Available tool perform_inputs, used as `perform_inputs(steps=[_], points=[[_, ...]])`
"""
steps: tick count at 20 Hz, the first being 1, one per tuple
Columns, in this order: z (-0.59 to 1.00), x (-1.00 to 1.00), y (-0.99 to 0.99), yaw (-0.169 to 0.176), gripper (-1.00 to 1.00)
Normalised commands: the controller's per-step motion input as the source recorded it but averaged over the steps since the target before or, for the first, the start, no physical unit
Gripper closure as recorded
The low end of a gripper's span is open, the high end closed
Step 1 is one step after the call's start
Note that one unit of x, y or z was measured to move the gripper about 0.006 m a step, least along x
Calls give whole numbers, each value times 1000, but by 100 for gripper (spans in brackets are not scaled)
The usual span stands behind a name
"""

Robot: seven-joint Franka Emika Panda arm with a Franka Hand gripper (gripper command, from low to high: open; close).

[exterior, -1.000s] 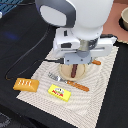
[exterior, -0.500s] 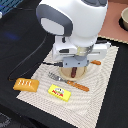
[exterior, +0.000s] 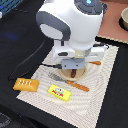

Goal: Interact with the objects in diverse but meaningful ways.

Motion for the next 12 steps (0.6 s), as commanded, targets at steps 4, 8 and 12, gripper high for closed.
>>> perform_inputs(steps=[4, 8, 12], points=[[746, -361, 416, -26, 100], [1000, -662, 561, 0, 100], [981, -1000, 436, 0, 100]])
